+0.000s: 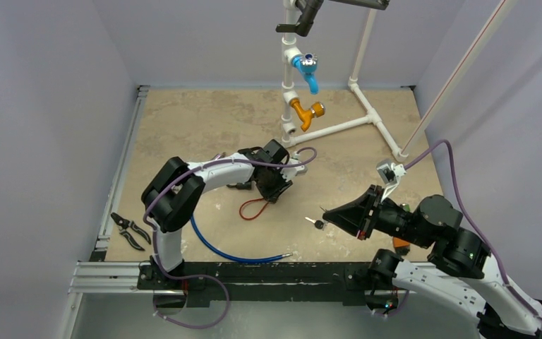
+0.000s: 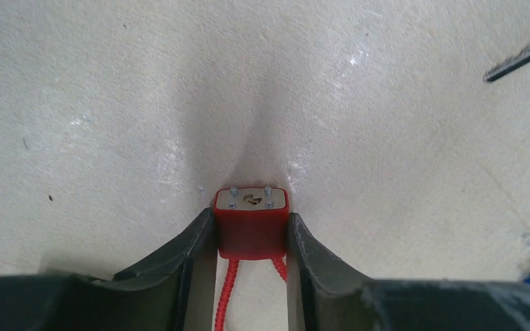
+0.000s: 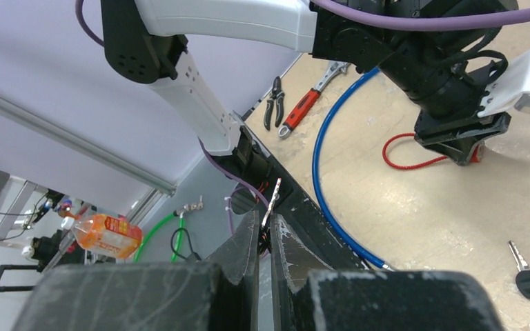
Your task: Unlock with the key
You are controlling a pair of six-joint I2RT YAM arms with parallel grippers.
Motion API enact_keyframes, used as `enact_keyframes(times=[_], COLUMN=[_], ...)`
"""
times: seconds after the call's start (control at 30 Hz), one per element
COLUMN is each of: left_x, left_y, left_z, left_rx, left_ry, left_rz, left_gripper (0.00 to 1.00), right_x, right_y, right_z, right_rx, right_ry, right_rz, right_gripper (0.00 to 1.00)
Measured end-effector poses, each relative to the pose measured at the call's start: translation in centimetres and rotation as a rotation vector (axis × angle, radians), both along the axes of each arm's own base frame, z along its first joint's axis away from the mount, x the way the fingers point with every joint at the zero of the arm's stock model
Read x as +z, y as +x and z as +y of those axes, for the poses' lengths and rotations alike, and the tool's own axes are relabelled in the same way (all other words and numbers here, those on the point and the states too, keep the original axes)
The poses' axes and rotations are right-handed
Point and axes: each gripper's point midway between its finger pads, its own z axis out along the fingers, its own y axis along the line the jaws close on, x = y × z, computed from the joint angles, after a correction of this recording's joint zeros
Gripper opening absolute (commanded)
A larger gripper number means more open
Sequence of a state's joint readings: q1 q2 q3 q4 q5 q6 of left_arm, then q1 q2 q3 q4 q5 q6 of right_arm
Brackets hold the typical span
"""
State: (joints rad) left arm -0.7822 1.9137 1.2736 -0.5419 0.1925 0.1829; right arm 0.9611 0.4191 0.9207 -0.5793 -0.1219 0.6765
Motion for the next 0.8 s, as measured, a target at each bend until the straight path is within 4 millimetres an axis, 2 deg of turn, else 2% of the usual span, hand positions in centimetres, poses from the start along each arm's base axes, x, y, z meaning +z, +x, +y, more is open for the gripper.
enact_keyframes(times=[0.03, 0.17, 0.27, 0.37, 0.43, 0.47, 0.53, 0.63, 0.7, 0.8], left_x=[0.0, 0.2, 0.3, 2.1, 5.0, 7.1, 12.6, 21.1, 26.4, 31.2], left_y=[0.0, -0.4, -1.7, -3.6, -4.8, -5.3, -6.1, -7.8, -10.3, -14.0], left_z=[0.0, 0.1, 0.9, 1.9, 2.5, 2.7, 3.1, 4.4, 6.3, 8.8], left_rx=[-0.003, -0.023, -0.044, -0.101, -0.164, -0.206, -0.318, -0.51, -0.653, -0.826], left_ry=[-0.008, -0.035, -0.031, -0.031, -0.061, -0.083, -0.166, -0.301, -0.38, -0.447], left_rz=[-0.004, -0.014, 0.012, 0.052, 0.045, 0.023, -0.085, -0.35, -0.558, -0.803], left_gripper=[0.0, 0.0, 0.0, 0.0, 0.0, 0.0, 0.0, 0.0, 0.0, 0.0], right_x=[0.0, 0.1, 0.5, 0.9, 1.4, 1.7, 2.3, 3.4, 4.3, 5.5], right_y=[0.0, 0.0, 0.1, 0.3, 0.4, 0.5, 0.6, 0.5, 0.5, 0.4], right_z=[0.0, 0.0, 0.0, 0.3, 0.5, 0.6, 0.9, 1.7, 2.5, 4.2], right_rx=[0.0, -0.001, 0.0, 0.003, 0.005, 0.008, 0.019, 0.059, 0.092, 0.163], right_ry=[-0.001, -0.003, -0.004, -0.015, -0.022, -0.025, -0.031, -0.041, -0.048, -0.067], right_rz=[0.0, -0.003, -0.009, -0.019, -0.028, -0.034, -0.047, -0.066, -0.076, -0.092], right_gripper=[0.0, 0.0, 0.0, 0.0, 0.0, 0.0, 0.0, 0.0, 0.0, 0.0])
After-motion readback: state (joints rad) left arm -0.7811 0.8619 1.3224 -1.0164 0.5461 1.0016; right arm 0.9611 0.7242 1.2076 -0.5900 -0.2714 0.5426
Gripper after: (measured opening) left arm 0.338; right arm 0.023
